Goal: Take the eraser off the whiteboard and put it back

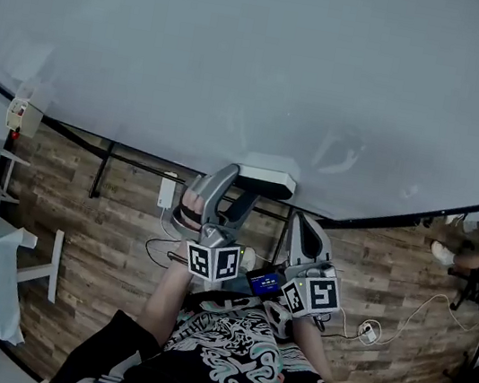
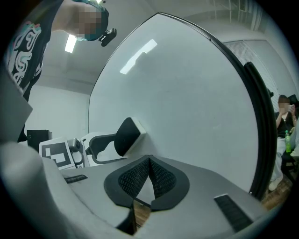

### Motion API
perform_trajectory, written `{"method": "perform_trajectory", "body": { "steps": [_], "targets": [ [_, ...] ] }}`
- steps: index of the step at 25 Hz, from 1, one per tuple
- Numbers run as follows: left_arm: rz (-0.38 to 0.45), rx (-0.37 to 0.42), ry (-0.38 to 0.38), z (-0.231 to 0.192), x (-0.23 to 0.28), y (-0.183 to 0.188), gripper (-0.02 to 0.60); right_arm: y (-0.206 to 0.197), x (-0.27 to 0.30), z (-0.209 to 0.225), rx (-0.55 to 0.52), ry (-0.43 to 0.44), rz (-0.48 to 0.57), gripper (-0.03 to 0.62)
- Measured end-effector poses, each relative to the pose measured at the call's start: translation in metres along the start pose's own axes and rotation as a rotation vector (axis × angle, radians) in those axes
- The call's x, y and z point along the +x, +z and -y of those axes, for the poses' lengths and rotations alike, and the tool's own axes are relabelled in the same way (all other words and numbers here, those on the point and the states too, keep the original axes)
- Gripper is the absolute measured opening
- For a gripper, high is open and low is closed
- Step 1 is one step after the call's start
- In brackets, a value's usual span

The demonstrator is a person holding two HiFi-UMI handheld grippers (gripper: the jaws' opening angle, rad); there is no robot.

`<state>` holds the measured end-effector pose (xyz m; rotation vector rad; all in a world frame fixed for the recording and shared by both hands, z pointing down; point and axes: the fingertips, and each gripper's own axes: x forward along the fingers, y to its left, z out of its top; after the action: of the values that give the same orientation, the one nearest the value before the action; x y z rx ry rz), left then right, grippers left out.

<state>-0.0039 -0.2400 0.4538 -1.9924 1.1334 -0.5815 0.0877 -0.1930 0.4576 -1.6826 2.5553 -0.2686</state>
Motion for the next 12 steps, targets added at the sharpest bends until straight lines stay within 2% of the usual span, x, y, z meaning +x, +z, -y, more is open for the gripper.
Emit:
{"method": "perform_trajectory", "body": {
  "steps": [12],
  "targets": [
    [0.014,0.053,0.049,-0.0050,0.0075,0.0038,0.345,-0.0016,0.0022,0.0091,0.006,-0.007,-0.002,0.014]
  ]
}}
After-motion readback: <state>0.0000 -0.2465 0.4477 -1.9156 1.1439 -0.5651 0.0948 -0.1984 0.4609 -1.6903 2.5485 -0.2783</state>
